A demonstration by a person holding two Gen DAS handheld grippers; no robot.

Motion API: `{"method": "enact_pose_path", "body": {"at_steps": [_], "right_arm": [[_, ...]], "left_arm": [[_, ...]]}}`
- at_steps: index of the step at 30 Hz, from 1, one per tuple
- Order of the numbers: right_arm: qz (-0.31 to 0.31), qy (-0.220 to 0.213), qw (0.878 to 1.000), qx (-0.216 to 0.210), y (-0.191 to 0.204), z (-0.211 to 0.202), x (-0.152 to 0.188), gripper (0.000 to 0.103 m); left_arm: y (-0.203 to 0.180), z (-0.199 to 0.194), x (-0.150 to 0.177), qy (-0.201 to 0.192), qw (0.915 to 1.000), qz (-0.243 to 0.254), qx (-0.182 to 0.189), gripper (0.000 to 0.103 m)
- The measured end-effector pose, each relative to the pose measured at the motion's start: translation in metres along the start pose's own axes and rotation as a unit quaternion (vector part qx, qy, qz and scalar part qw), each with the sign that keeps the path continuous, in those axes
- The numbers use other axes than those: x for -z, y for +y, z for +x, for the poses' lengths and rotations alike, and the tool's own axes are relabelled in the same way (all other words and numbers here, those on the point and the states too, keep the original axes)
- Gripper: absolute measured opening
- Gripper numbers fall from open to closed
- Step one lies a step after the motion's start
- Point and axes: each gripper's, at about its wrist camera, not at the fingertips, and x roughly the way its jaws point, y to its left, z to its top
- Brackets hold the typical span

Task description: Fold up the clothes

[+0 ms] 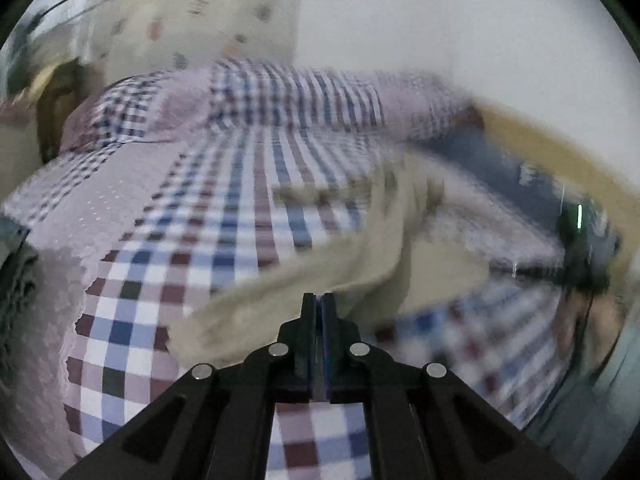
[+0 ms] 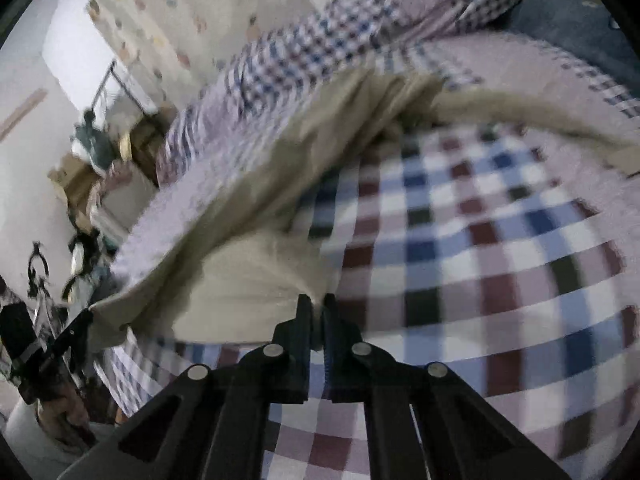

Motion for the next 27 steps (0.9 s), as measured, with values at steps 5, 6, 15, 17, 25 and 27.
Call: {"method": "enact_pose_path", "body": {"at_steps": [5, 6, 15, 17, 25, 27], "right_arm": [[0.023, -0.064, 0.997, 0.024, -0.025, -0.062, -0.002, 0.003], [0.028, -0.075, 0.996, 0.032, -0.031, -0.074, -0.001, 0.003], [0.113, -0.222, 0.963, 0.104, -0.098, -0.236, 0.027, 0.003], [0.125, -0.236, 0.955, 0.126, -0.108, -0.266, 0.039, 0.003], [0.132, -0.102, 0.951, 0.261, -0.141, -0.259, 0.062, 0.003], [0.128, -0.074, 0.952, 0.267, -0.144, -0.253, 0.066, 0.004]], "left_arm": [[0.042, -0.024, -0.012, -0.061, 0.9891, -0.126, 0.047, 0.001], [0.048, -0.026, -0.011, -0.065, 0.9864, -0.142, 0.053, 0.000], [0.044, -0.030, 0.001, -0.057, 0.9716, -0.197, 0.118, 0.000], [0.036, -0.033, 0.003, -0.055, 0.9699, -0.200, 0.128, 0.000], [0.009, -0.036, 0.025, 0.006, 0.9781, -0.191, 0.083, 0.000], [0.006, -0.032, 0.030, 0.030, 0.9801, -0.187, 0.060, 0.000]]}}
